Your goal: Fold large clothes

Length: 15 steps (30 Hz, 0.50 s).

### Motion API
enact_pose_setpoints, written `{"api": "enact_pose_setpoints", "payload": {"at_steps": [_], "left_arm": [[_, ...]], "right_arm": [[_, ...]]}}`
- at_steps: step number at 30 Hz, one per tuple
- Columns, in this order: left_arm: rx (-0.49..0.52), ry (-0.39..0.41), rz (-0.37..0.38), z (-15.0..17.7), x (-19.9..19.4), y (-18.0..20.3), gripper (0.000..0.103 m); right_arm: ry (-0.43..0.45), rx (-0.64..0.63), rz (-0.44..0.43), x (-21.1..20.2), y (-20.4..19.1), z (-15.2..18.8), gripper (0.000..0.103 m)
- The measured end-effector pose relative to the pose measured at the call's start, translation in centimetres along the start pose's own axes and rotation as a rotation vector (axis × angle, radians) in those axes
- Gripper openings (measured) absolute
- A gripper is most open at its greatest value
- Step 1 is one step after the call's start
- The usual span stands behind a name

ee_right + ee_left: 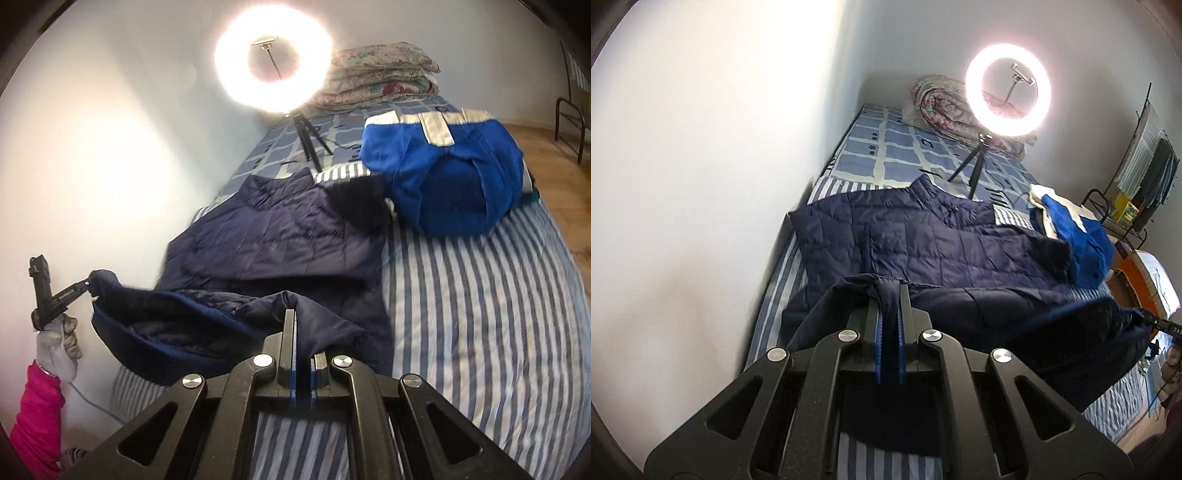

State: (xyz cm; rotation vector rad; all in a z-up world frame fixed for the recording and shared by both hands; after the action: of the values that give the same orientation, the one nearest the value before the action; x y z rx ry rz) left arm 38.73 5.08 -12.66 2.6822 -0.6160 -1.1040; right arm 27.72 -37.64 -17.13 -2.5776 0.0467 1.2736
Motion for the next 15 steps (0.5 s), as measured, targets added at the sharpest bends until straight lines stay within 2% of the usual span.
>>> {"api": "enact_pose_setpoints", "payload": {"at_steps": [10,15], "left_arm": [[0.021,-0.049,-0.056,-4.7,10.3,-2.7,0.003],[0.008,-0.104,-0.067,-5.2,16.3,-4.2,0.003]], "right_arm": [[0.008,-0.048,0.112,7.9,0.4,-7.6,0.001],[-0.039,-0.047,0.166,13.6,1.5,-9.3,0.001]]}}
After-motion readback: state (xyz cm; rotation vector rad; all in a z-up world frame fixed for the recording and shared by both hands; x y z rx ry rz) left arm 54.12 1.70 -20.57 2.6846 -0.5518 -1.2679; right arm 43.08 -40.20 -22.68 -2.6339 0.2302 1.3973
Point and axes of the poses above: each gripper's, at about its wrist camera, not at the fingertips, and x roughly the way its jaws point, y to its right, z to its underside, the point moved 5 cm from there along x, roughly the way its jaws point, and after that the axes turned 8 degrees about z, right-handed, at the moved point
